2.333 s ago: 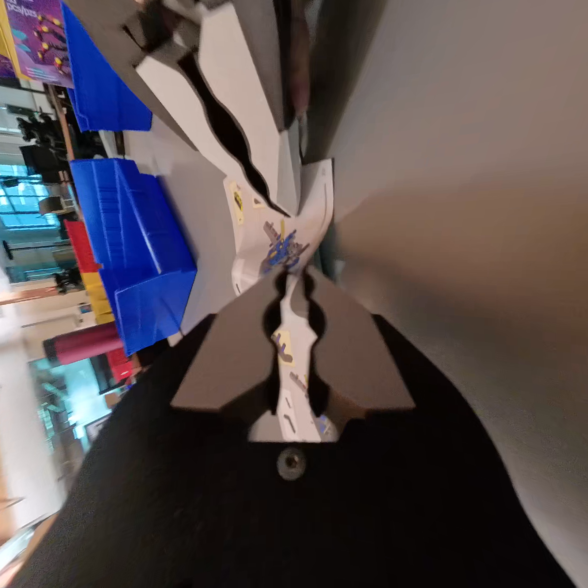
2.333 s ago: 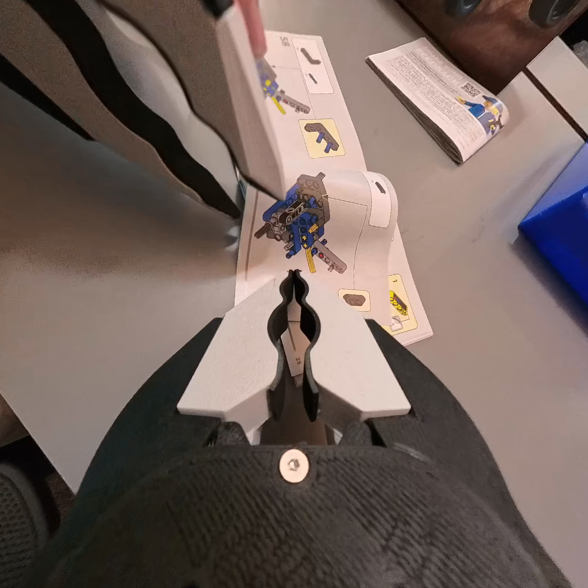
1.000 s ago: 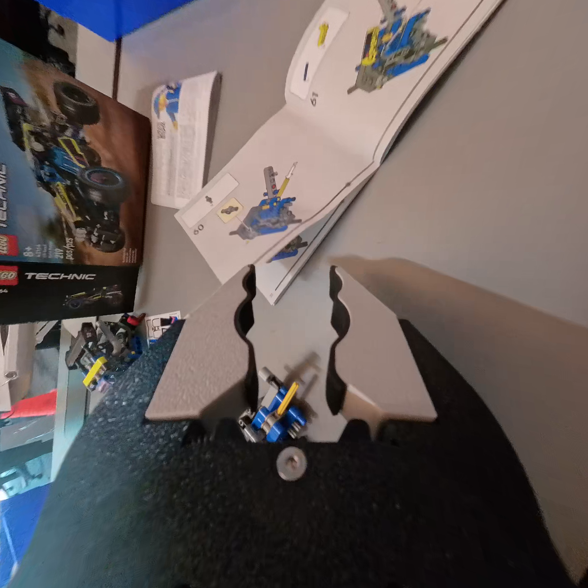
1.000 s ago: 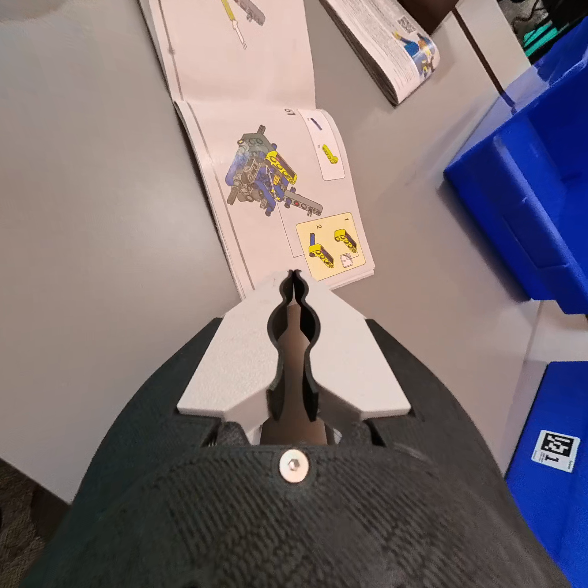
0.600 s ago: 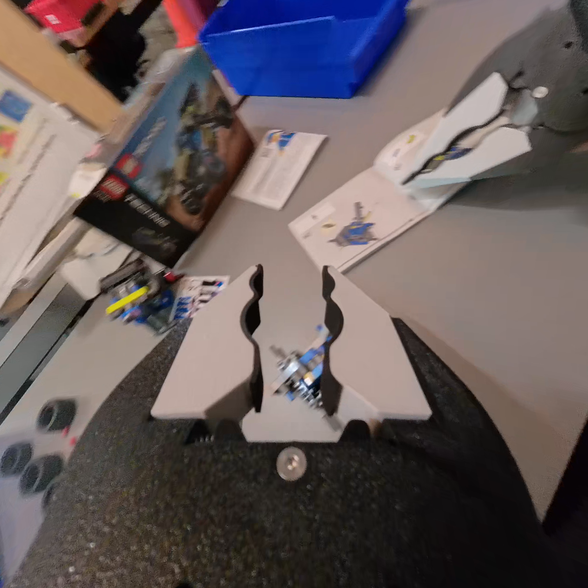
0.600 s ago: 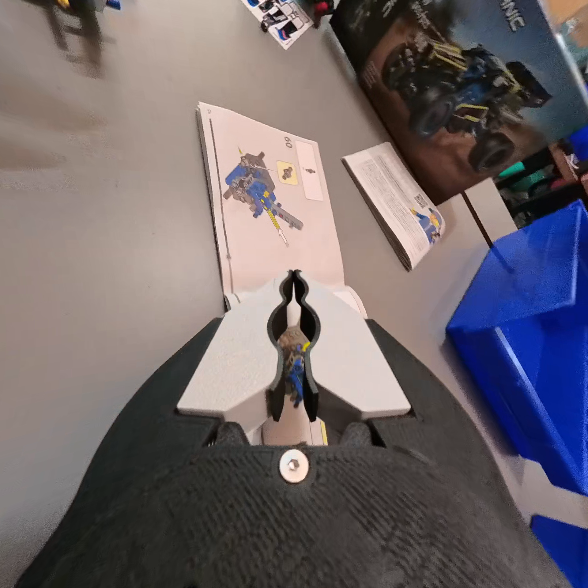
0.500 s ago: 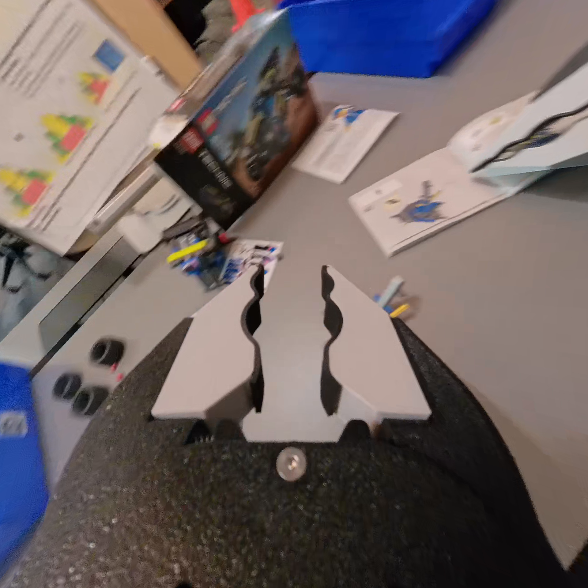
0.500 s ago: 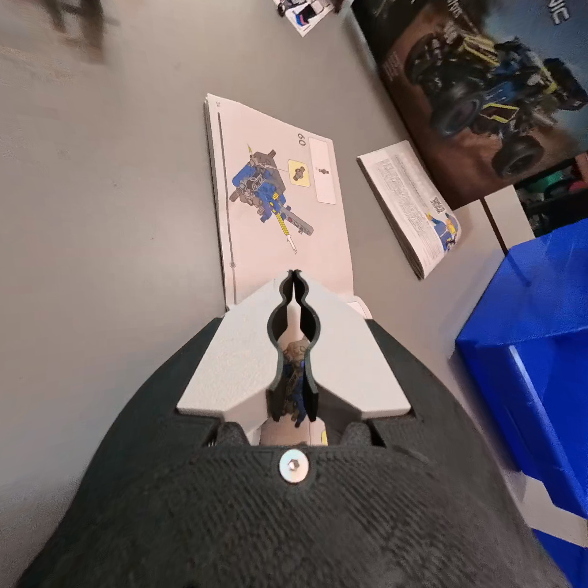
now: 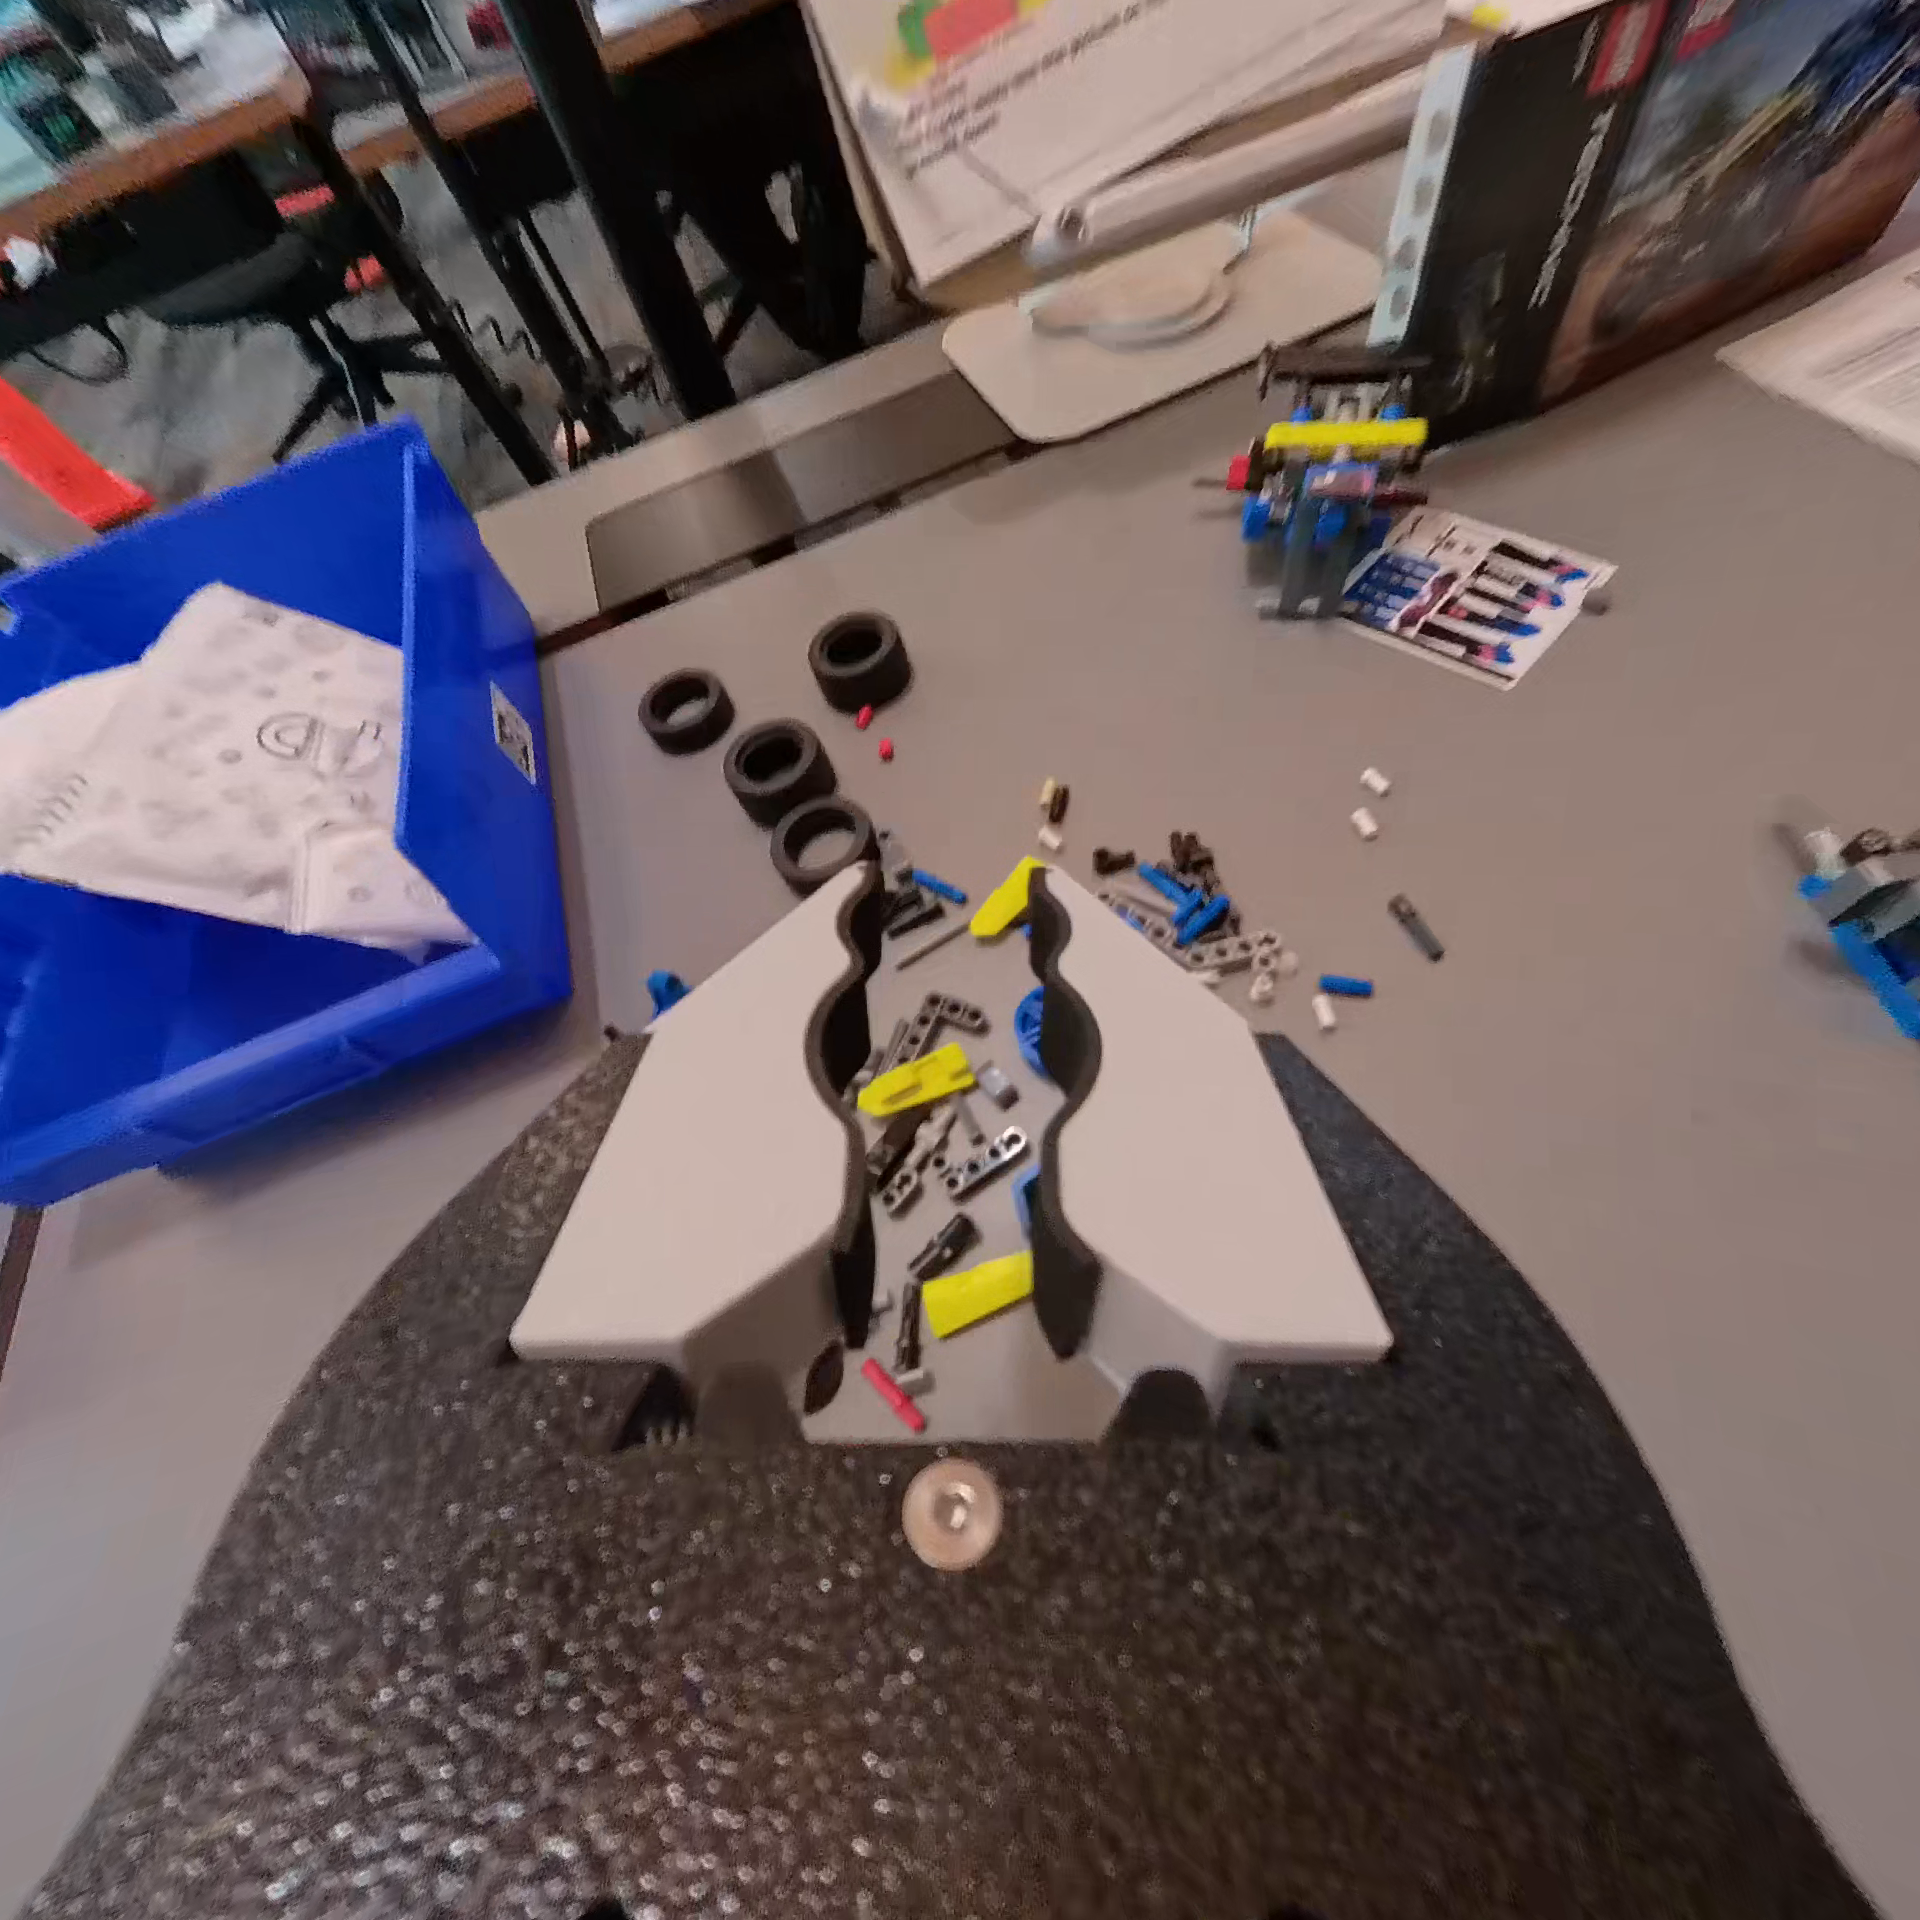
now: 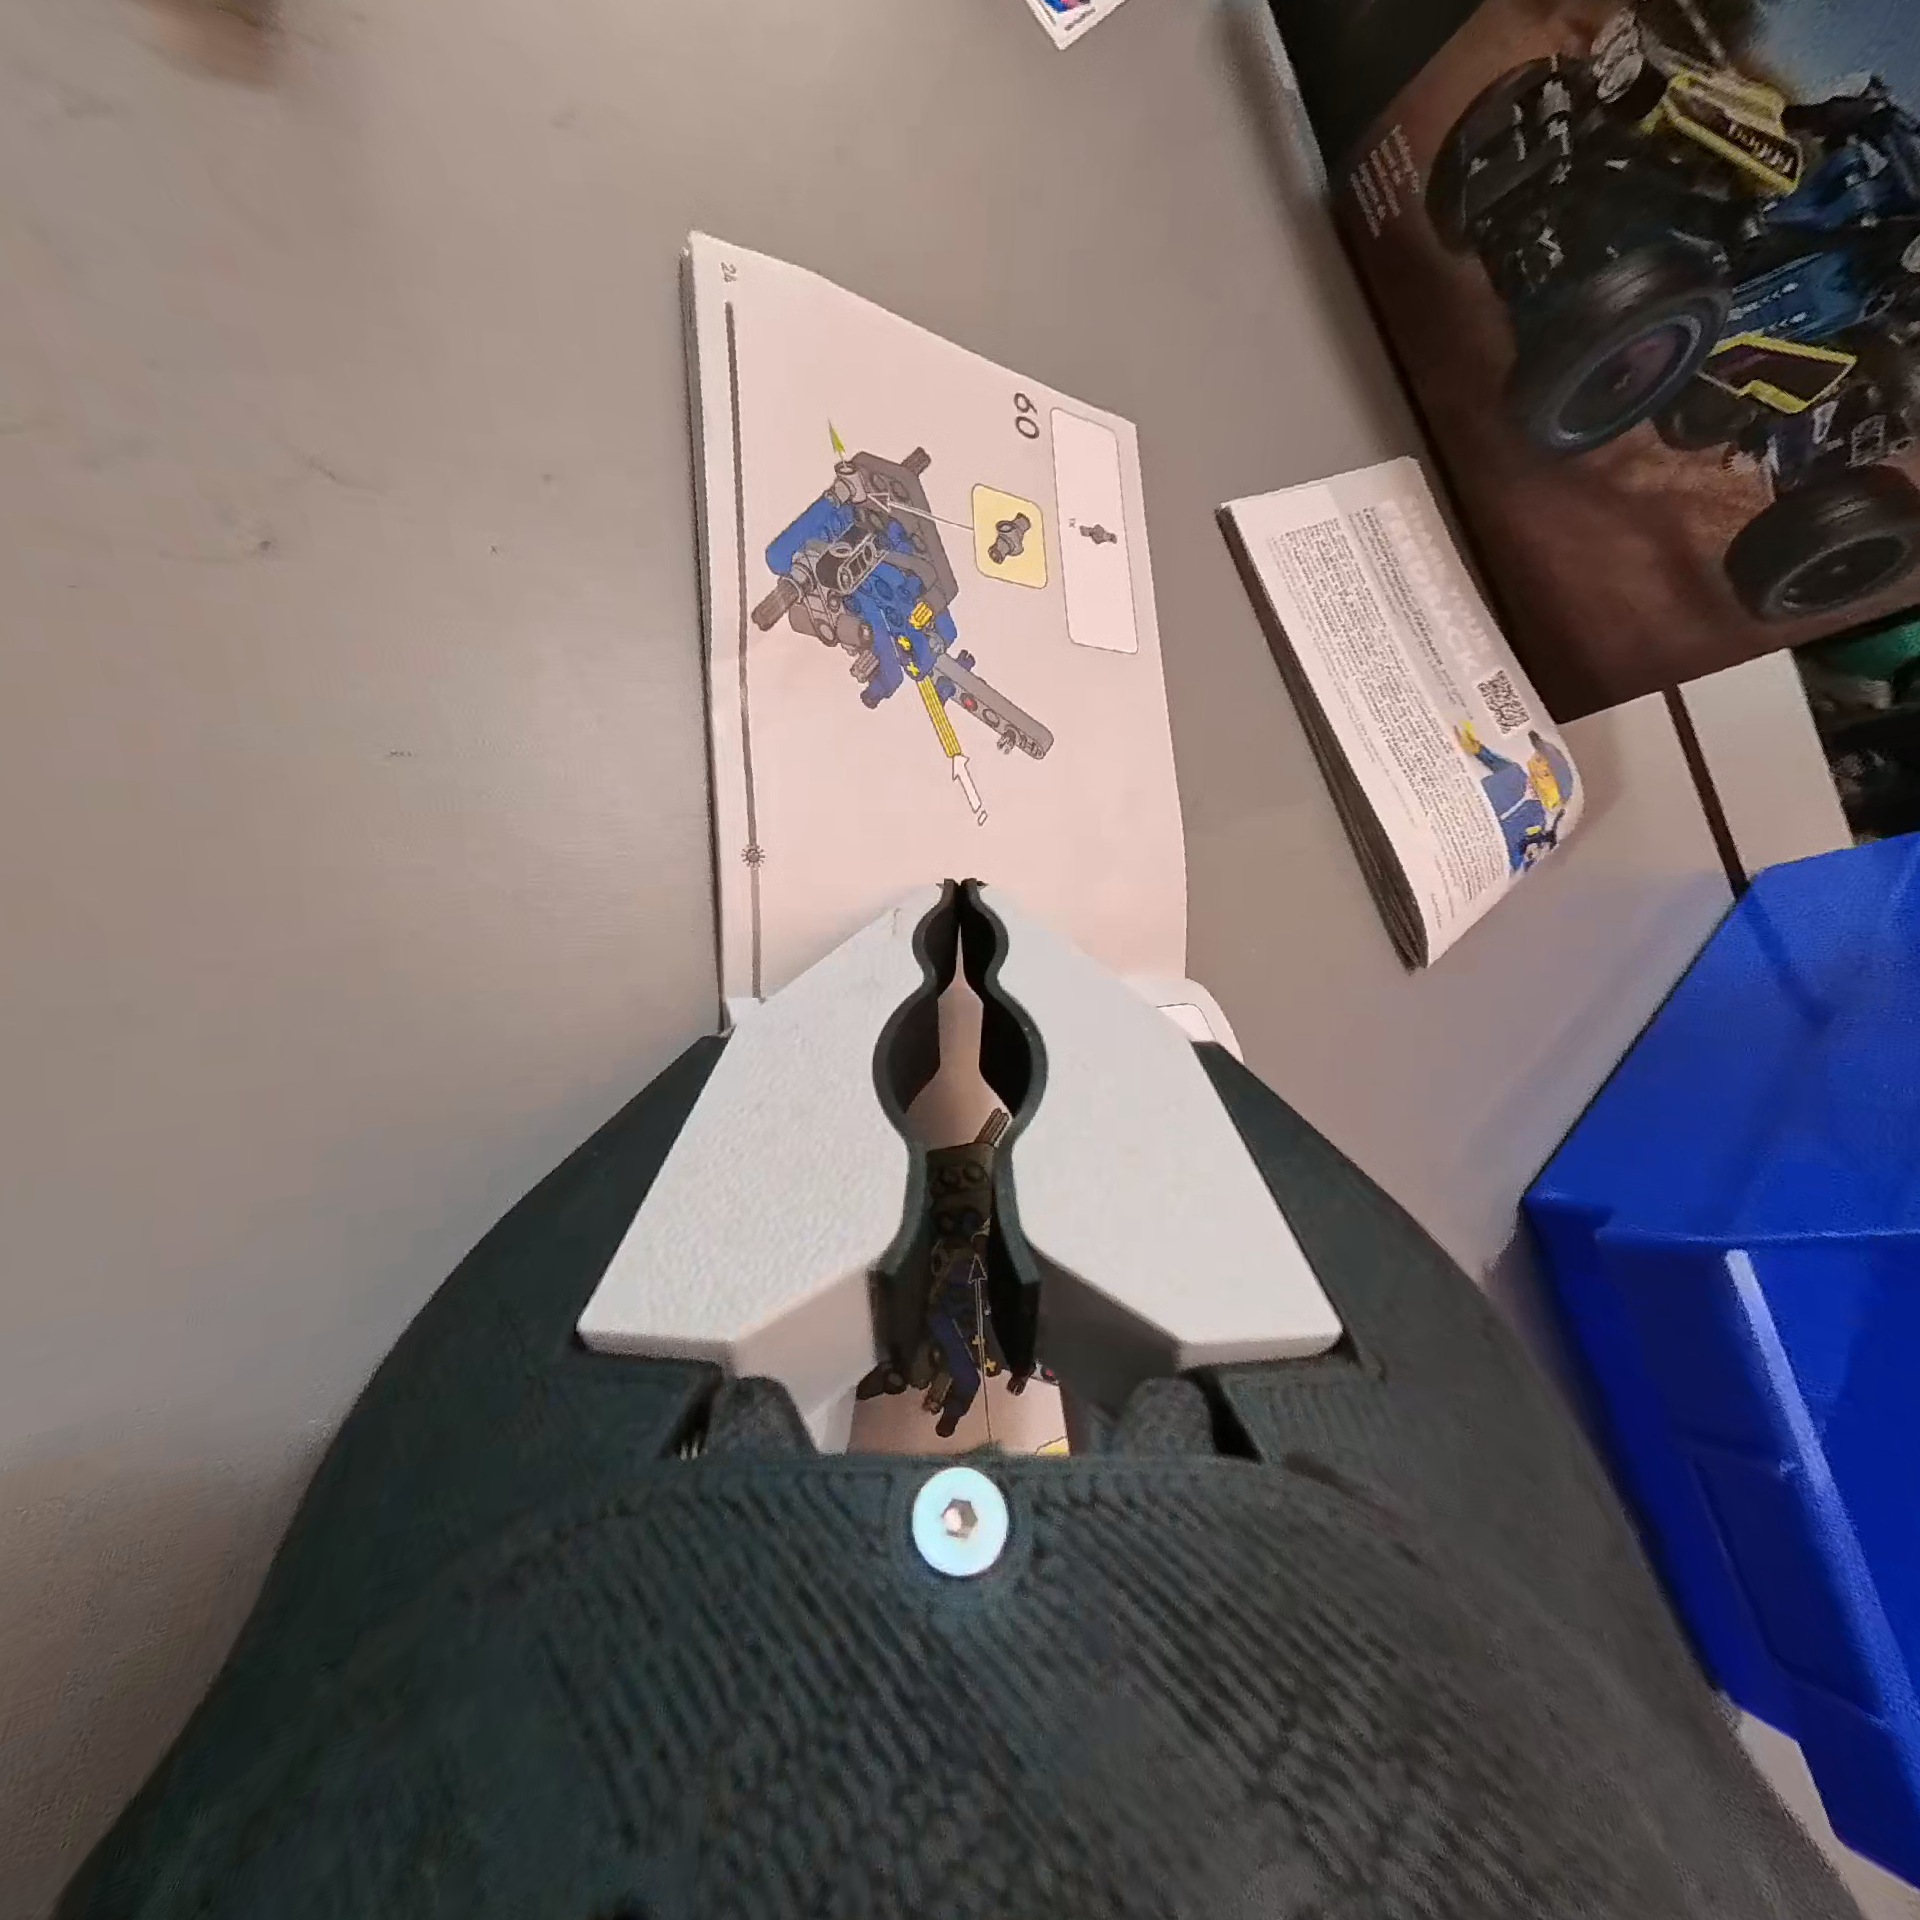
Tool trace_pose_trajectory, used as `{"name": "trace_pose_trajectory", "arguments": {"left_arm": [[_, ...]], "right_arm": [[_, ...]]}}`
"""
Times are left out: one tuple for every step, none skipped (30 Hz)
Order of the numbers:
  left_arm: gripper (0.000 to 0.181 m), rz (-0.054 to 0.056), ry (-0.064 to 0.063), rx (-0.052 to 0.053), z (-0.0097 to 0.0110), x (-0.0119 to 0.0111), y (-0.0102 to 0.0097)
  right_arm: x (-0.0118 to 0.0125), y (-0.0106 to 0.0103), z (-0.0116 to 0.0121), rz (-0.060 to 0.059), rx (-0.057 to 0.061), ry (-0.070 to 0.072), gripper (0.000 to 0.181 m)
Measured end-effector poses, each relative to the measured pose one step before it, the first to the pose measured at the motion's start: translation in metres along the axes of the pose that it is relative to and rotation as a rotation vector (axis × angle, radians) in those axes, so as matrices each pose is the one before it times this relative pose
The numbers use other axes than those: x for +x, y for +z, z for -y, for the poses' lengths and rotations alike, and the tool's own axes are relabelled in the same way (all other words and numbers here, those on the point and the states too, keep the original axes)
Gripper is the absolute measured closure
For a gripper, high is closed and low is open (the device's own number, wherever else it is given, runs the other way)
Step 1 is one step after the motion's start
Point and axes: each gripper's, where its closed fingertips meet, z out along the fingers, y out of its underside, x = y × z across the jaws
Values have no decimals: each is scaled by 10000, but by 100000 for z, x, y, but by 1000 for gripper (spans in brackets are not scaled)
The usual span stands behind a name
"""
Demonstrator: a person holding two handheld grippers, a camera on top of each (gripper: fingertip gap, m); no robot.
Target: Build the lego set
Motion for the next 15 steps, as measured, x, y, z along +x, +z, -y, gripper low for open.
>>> {"name": "trace_pose_trajectory", "arguments": {"left_arm": [[156, -62, -39, -213, -666, -388, 189], [156, -73, 11, -137, -539, -270, 237], [156, -56, 50, -102, -467, -216, 257], [156, -22, 71, -106, -447, -212, 251], [157, -35, 105, -109, -418, -151, 257], [158, -101, 123, -97, -382, -2, 268], [159, -185, 127, -66, -323, 191, 284], [159, -224, 128, -29, -250, 299, 299], [160, -244, 150, -9, -224, 382, 300], [160, -243, 196, -18, -233, 387, 284], [161, -188, 232, -59, -281, 312, 257], [162, -101, 228, -96, -320, 170, 215], [162, -55, 194, -94, -306, 92, 189], [163, -93, 164, -84, -275, 162, 201], [162, -178, 167, -74, -236, 312, 223]], "right_arm": [[64, 46, -7, 120, 14, 21, 181], [84, 53, -15, 81, -14, 16, 181], [54, 47, 10, 67, -26, -7, 181], [12, 28, 24, 44, -43, -41, 181], [-4, 10, 3, 16, -59, -38, 181], [5, 5, -2, -18, -51, 24, 181], [15, -1, 2, -54, -44, 71, 181], [8, -6, 12, -101, -29, 68, 181], [17, 2, 19, -137, -8, 61, 181], [-37, -19, 91, -119, 53, 90, 181], [-63, -83, 184, -90, 119, 153, 181], [47, -172, 270, -135, 160, 202, 181], [158, -237, 344, -206, 173, 197, 181], [157, -270, 333, -212, 149, 149, 181], [140, -259, 274, -207, 88, 100, 181]]}}
